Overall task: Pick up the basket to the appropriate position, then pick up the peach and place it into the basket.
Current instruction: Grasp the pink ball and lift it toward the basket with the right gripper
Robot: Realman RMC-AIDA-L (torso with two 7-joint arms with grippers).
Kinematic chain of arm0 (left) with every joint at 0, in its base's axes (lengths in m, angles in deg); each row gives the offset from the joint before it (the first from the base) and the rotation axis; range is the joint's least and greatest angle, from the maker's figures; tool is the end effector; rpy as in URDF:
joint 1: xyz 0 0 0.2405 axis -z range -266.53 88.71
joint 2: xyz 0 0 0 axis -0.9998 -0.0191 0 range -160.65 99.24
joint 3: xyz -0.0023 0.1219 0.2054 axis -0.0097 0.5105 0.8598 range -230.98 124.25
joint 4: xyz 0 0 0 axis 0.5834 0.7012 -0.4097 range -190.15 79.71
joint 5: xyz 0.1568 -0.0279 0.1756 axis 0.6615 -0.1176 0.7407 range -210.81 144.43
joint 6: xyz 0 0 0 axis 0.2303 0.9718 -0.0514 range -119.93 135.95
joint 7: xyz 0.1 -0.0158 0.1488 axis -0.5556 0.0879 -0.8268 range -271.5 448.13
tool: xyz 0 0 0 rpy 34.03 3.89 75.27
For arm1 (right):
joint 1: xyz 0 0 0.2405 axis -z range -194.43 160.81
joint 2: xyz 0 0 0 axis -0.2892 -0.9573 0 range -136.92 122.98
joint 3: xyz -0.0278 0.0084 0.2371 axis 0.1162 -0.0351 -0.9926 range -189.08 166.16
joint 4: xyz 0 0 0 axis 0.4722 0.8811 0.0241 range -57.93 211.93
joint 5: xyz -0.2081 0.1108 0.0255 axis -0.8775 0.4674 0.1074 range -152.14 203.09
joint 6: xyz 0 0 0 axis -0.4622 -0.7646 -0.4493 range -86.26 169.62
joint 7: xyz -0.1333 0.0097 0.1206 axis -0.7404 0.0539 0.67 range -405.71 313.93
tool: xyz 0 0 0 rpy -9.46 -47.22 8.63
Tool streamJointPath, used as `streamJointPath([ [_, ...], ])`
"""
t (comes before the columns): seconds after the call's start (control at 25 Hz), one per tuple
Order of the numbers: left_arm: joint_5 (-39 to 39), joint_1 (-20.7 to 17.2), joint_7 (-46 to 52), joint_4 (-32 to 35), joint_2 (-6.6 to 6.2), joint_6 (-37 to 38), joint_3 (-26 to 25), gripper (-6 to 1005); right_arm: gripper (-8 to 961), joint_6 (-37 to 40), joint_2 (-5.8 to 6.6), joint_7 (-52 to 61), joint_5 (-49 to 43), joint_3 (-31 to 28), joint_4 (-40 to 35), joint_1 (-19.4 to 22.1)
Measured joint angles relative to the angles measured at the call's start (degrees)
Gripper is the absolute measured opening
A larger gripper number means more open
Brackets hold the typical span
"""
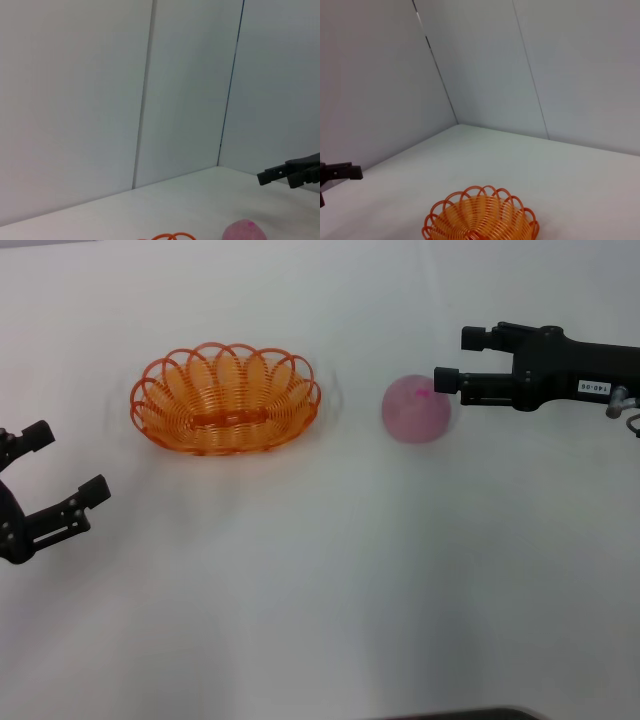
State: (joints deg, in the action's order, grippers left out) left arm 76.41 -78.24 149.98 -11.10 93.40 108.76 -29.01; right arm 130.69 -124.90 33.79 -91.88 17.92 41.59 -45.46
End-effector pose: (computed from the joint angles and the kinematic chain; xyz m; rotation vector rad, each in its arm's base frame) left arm -0.3231 0.2568 0.0194 -2.3727 -0.5451 -0.8462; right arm 0.2840 0.3540 0.0005 -2.5632 0.7733 0.7417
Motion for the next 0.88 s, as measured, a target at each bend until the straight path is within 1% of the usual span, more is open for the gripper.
streamJointPath([
  [0.36,-0.01,0.06,0.15,0.09,0.0,0.57,-0.02,939,898,0.45,-0.02,0.0,1.15,-0.35,-0.22,-0.01],
  [0.68,0.01,0.16,0.2,0.08,0.0,0.68,-0.02,939,898,0.31,0.54,-0.83,8.75,-0.41,-0.28,0.5],
  [0.88,0.01,0.3,0.23,-0.07,0.0,0.68,0.06,939,898,-0.18,0.43,-2.07,10.69,-1.95,-0.28,0.7],
])
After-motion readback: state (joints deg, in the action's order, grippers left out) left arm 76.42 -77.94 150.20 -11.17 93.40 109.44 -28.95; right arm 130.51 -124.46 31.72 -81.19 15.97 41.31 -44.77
